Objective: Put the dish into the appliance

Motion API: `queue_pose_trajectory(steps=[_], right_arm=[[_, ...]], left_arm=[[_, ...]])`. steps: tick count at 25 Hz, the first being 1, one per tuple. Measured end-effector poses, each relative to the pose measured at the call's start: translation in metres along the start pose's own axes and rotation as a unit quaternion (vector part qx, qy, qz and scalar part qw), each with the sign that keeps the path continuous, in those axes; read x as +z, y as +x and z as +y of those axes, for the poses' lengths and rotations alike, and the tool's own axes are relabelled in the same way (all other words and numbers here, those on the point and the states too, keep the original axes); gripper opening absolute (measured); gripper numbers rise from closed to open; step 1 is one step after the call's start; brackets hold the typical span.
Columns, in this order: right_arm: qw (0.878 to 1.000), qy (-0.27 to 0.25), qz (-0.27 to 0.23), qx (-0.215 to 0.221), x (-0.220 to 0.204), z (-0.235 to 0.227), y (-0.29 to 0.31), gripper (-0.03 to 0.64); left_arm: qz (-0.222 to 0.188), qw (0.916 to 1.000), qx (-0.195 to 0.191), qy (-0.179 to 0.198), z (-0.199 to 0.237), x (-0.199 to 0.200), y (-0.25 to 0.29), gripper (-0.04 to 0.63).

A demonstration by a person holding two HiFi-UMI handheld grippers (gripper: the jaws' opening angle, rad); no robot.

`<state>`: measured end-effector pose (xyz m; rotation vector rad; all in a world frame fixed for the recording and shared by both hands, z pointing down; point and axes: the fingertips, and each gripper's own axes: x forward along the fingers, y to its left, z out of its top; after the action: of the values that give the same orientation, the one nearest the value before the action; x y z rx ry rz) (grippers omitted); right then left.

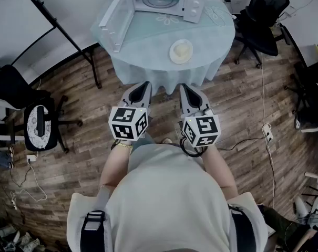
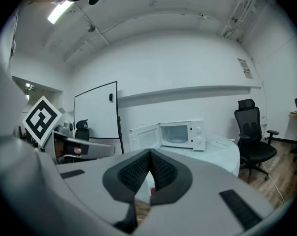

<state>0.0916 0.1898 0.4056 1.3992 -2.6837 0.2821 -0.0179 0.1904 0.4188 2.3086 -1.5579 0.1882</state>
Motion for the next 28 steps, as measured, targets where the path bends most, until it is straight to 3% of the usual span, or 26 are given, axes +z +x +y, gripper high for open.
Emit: queue_pose_trajectory(steps=[19,28], right_arm=[[1.0,0.009,0.0,-0.003,-0.003,-0.018,0.002,0.005],[1.0,0.028,0.005,0.006,-0.003,-0.023,0.01,0.005]], left_arm=[[-0.003,1.0,0.007,-0.001,-0.01,-0.007,0.006,-0.006],[0.007,0.9997,0.01,-0.021,-0.004,-0.012,0.01,-0.006]])
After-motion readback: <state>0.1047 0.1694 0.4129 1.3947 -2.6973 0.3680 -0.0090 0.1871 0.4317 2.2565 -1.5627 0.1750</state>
